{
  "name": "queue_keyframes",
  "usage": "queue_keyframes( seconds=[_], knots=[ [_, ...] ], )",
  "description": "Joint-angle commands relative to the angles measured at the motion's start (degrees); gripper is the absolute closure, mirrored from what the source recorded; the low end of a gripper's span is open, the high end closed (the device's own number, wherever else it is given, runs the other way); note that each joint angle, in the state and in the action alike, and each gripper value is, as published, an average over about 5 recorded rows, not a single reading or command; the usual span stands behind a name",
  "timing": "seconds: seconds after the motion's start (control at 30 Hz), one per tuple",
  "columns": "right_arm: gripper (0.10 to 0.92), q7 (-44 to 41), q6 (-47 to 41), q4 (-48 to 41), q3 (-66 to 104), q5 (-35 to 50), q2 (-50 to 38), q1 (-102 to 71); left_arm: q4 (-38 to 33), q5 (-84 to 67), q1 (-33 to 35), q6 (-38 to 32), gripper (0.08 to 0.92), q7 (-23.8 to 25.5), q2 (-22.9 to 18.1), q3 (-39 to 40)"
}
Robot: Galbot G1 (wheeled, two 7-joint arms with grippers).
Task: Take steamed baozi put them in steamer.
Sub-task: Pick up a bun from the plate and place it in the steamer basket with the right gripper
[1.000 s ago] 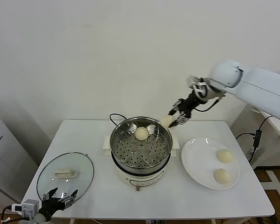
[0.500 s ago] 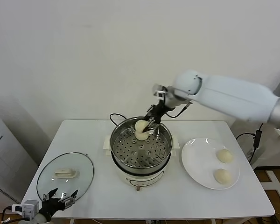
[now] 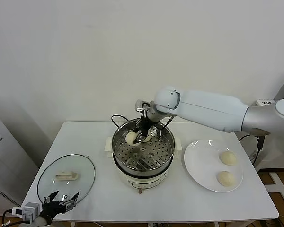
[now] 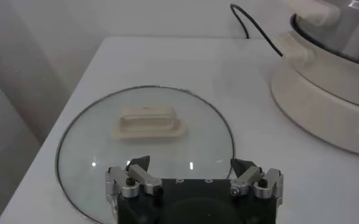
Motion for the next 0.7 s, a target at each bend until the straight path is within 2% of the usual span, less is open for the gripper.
queue_keyframes(
  seconds=[0.03,0.27,0.5,0.6,0.7],
  knots=[
    [0.558,1.5,-0.9,-0.8,0.0,-1.7,2.0,-2.6,0.1,0.0,0.0,0.0,0.177,0.0,0.0,0.0],
    [0.532,1.9,-1.0,-0.9,0.0,-1.7,2.5,-3.3,0.3,-0.1,0.1,-0.2,0.177,0.1,0.0,0.0],
    [0.342,1.2,-0.7,-1.2,1.2,-1.8,1.7,-1.7,0.5,-0.1,0.0,-0.2,0.177,0.1,0.0,0.1],
    [0.261,-2.8,0.6,-0.9,1.7,-2.7,-1.2,1.3,0.6,-0.1,0.0,-0.2,0.177,0.1,0.0,0.1],
    [0.214,-9.3,3.2,-0.1,1.1,-4.6,-6.0,5.7,0.6,-0.1,-0.1,-0.3,0.177,0.1,0.0,0.1]
  ],
)
